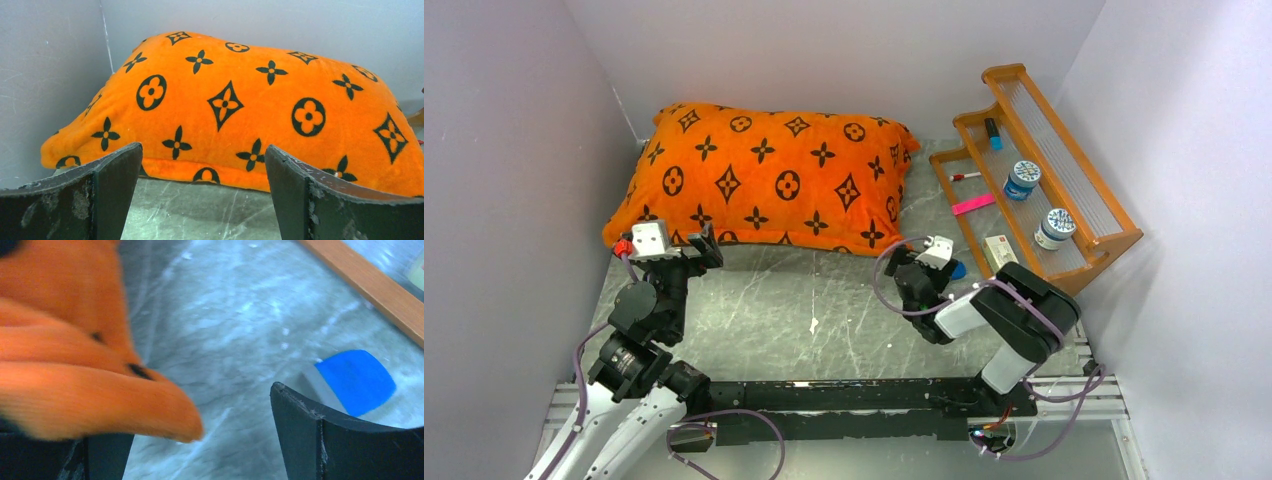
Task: Remove the pillowcase from the pillow
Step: Move the distractor to the center of the board.
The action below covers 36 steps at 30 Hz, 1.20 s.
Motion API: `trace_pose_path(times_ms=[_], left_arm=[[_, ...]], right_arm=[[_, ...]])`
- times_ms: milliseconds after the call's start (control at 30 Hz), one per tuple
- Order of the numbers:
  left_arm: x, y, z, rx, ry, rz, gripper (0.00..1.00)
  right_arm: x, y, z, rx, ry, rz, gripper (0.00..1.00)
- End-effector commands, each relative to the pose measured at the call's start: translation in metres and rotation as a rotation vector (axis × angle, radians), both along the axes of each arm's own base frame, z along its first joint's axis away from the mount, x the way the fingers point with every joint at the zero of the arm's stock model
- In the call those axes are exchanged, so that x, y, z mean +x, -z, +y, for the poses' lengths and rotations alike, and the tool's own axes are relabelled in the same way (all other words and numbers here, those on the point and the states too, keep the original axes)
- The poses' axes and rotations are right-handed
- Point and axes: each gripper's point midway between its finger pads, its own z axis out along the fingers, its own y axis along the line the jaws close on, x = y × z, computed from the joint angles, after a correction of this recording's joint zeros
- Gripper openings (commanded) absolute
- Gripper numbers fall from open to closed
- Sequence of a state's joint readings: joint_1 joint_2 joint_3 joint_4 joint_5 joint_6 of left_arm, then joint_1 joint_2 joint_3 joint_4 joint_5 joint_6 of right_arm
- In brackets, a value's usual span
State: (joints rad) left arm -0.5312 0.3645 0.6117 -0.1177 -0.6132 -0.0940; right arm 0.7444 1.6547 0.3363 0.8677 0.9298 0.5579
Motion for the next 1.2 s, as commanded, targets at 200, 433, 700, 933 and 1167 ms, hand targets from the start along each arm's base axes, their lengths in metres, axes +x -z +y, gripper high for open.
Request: trace_pose_path(times_ms=[200,433,700,933,1167], left_arm=[[-0.003,-0.017,0.000,-0.019,0.011,-0.046,0.97],[-0.005,-0.019,0.001,-0.024,0.013,-0.057,0.97],[-0.008,-0.022,0.005,-0.029,0.005,-0.070,0.97],[-0.009,-0.022,0.004,-0.029,0.012,-0.073,0.97],[-0.008,-0.022,0.003,-0.028,0.012,-0.069,0.97]], right_arm=[[-0.026,-0.063,0.143,-0.014,-0.606,-0.192,0.98],[-0.032,-0.063,0.246,-0.018,-0.903,-0.239,0.98],[0.006,-0.011,0.269,-0.091,-0.868,-0.163,1.00],[0.040,0.019,0.204,-0.065,-0.665,-0.062,1.00],[0.060,0.018,0.124,-0.008,-0.431,-0.023,1.00]])
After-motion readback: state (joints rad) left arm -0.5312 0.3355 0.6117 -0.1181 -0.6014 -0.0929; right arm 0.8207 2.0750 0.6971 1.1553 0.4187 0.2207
